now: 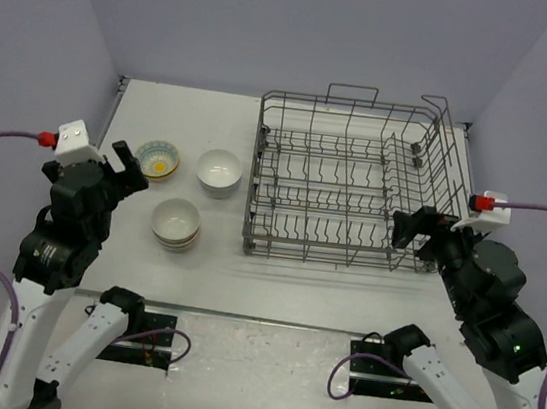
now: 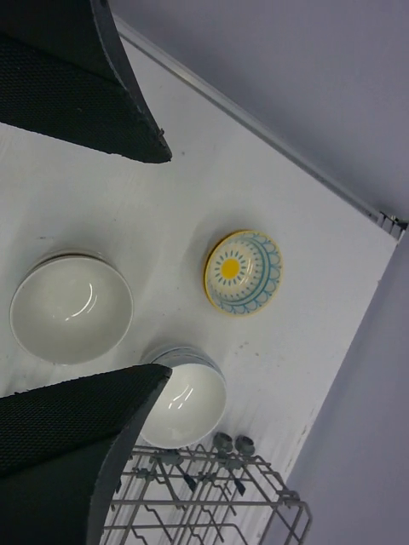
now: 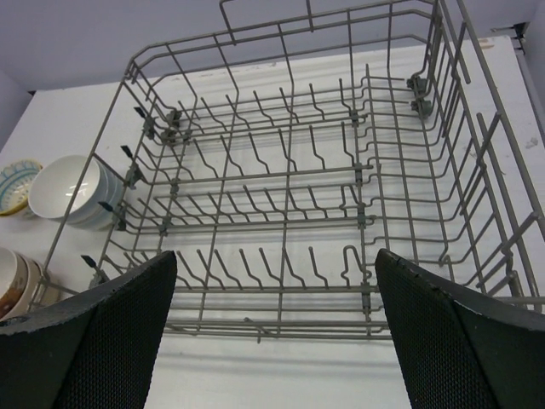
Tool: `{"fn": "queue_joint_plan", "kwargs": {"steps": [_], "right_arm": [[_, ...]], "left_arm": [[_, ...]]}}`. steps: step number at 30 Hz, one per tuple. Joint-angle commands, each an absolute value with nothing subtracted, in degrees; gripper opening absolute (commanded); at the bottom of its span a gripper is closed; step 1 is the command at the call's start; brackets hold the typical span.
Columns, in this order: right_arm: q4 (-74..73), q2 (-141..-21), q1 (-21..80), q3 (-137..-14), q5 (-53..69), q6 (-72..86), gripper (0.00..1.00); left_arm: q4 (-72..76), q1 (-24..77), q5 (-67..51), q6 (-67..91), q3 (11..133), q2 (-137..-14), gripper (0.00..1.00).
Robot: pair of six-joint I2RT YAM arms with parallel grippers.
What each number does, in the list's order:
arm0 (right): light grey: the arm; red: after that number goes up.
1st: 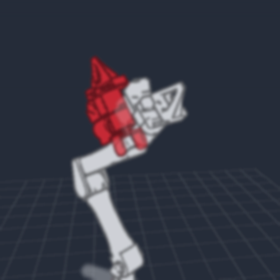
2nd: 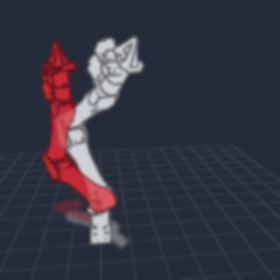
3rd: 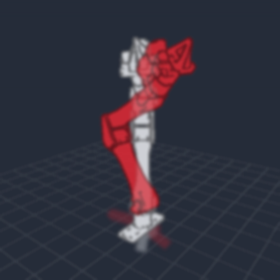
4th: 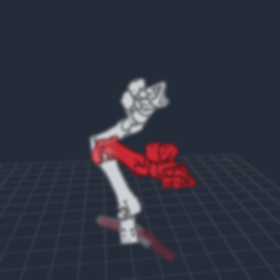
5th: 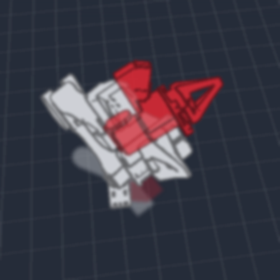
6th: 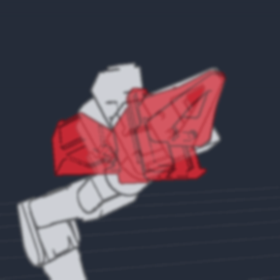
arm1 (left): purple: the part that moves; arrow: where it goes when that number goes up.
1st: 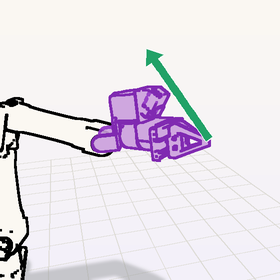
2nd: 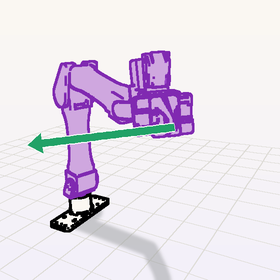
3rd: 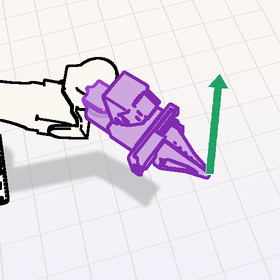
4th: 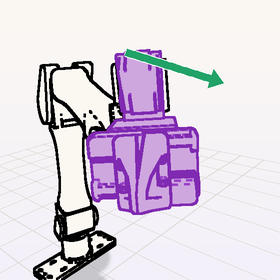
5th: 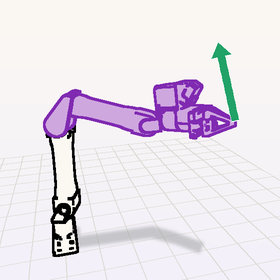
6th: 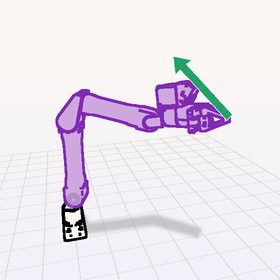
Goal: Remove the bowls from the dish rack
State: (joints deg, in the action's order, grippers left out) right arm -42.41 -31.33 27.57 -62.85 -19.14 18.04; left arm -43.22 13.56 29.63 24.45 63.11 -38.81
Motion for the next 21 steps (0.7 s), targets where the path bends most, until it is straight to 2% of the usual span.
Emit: {"fn": "queue_joint_plan", "kwargs": {"steps": [1, 3, 7, 21], "right_arm": [[-45.8, -29.5, 27.3, -63.5, -21.4, 18.9, 0.99], [-44.6, -26.5, 27.3, -62.4, -21.6, 18.5, 0.99], [-42.3, -21.7, 27.3, -58.2, -21.9, 17.1, 0.99], [-41.1, -20.1, 27.2, -55.5, -22.4, 17.1, 0.99]], "left_arm": [[-42.4, 13.8, 35.1, 25.2, 56.8, -35.7, 1.0], [-40.8, 13.8, 38.3, 25.4, 52.5, -33.2, 1.0], [-37.7, 14.0, 37.2, 26.7, 47.5, -28.8, 1.0], [-40.0, 14.0, 41.7, 28.6, 48.0, -23.6, 1.0]]}}
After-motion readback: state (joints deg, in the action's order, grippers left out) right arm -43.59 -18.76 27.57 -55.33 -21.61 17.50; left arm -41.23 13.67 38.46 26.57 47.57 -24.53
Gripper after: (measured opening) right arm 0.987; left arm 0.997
